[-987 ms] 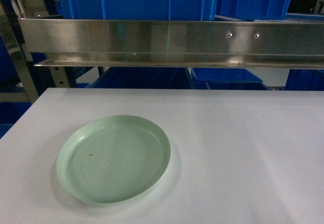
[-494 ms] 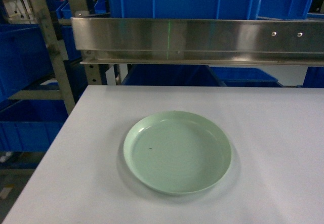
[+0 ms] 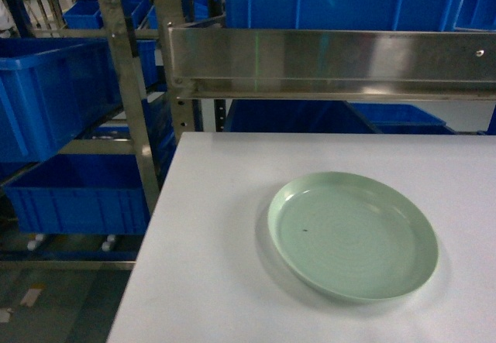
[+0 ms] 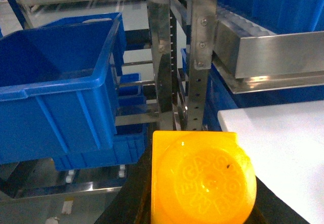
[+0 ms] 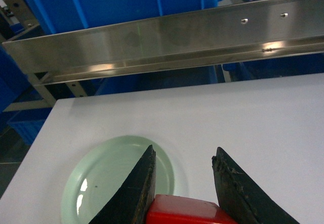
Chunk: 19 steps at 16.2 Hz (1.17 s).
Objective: Sort and place red and yellow blocks in left bins
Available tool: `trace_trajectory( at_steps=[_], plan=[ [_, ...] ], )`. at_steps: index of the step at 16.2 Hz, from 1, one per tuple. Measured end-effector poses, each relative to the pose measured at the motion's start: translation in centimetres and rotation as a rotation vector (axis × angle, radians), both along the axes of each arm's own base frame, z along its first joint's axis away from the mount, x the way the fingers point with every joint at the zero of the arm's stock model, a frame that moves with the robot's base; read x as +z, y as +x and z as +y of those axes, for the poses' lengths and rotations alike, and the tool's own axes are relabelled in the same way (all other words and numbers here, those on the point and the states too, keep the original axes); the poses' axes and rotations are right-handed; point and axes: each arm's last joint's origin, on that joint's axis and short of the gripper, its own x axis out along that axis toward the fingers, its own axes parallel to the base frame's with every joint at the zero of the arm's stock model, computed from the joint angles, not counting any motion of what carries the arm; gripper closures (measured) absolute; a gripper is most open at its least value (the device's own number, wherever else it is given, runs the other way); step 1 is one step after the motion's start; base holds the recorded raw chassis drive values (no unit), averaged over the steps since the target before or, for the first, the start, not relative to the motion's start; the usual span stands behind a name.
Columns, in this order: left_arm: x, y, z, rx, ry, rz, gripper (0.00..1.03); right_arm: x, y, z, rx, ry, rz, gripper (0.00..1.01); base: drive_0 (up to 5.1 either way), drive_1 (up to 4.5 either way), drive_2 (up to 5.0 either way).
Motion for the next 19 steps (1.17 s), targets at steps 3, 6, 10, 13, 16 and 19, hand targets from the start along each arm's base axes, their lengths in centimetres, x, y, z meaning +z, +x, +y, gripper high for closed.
trace_trajectory(
  at_steps=[3, 6, 10, 13, 16, 19],
  plan=[
    [-0.02, 0.00, 0.03, 0.002, 0.000, 0.002, 0.76, -0.03, 0.01, 0.00, 0.001, 0.000, 0.002, 0.73, -5.0, 2.44, 2.4],
    [-0.01, 0.00, -0.03, -0.003, -0.001, 0.002, 0.76, -0.01, 0.01, 0.00, 0.000, 0.000, 0.000, 0.73, -5.0, 2.44, 2.4],
    [0.00, -0.01, 0.00, -0.001, -0.001, 0.000, 0.76, 0.01, 0.01, -0.01, 0.000, 0.000, 0.002, 0.73, -4.9, 2.70, 2.3],
    [-0.01, -0.01, 0.00, 0.000, -0.002, 0.001, 0.76, 0.03, 0.01, 0.00, 0.002, 0.001, 0.000, 0.73, -4.7, 3.62, 1.3],
    [-0.01, -0.01, 0.00, 0.000, -0.002, 0.001, 0.76, 0.05, 0.01, 0.01, 0.003, 0.001, -0.002, 0.73, -4.6, 3.83, 1.1],
    [-0.01, -0.01, 0.00, 0.000, -0.002, 0.002, 0.76, 0.03, 0.01, 0.01, 0.002, 0.001, 0.000, 0.73, -4.6, 3.88, 0.9]
  ],
)
